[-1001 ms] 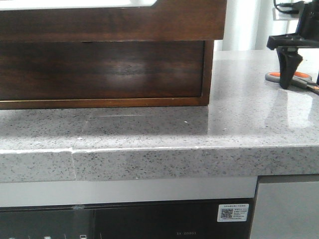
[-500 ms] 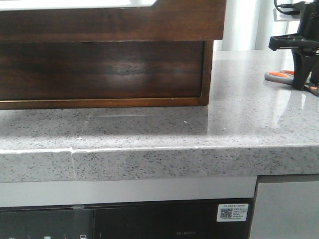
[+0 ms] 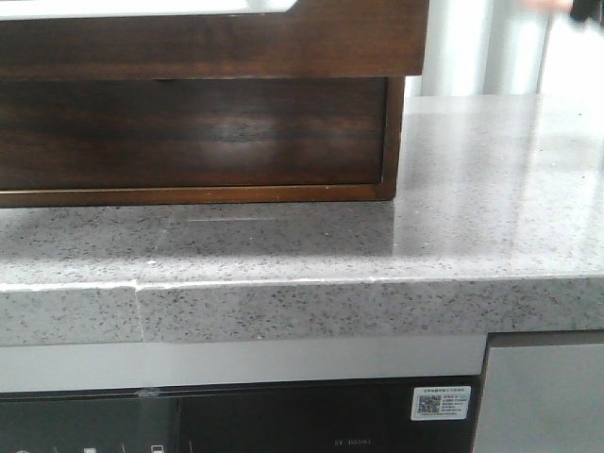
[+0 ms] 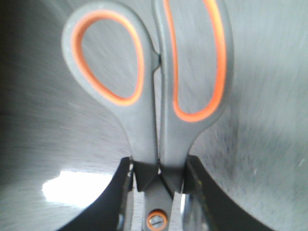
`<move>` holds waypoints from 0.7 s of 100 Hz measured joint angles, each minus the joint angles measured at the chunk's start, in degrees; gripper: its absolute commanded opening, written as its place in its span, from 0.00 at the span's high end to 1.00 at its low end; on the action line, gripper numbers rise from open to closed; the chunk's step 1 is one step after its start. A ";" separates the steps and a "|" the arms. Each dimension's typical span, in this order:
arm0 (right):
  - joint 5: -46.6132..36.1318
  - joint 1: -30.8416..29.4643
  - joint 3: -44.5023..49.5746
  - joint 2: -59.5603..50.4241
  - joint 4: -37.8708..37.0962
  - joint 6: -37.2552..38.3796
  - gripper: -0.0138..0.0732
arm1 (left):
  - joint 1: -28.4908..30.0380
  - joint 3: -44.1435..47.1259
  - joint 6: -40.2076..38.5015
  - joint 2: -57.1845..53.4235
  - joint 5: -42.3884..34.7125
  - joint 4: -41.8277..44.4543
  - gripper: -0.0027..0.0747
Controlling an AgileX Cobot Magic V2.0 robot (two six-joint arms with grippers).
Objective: Put scissors in drawer with both arms
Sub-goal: 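Carry the scissors over the open drawer and open the right gripper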
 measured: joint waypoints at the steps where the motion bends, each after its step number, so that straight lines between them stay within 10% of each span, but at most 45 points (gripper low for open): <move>1: 0.00 0.00 -0.11 -0.74 0.30 -0.28 0.98 | 0.00 0.00 0.00 0.00 0.00 0.00 0.91; 30: 0.98 2.75 -5.70 -12.83 17.32 -18.18 0.98 | 0.00 0.00 0.00 0.00 0.00 0.00 0.91; 70: 2.79 27.49 -9.40 -14.05 19.09 -32.31 0.98 | 0.00 0.00 0.00 0.00 0.00 0.00 0.91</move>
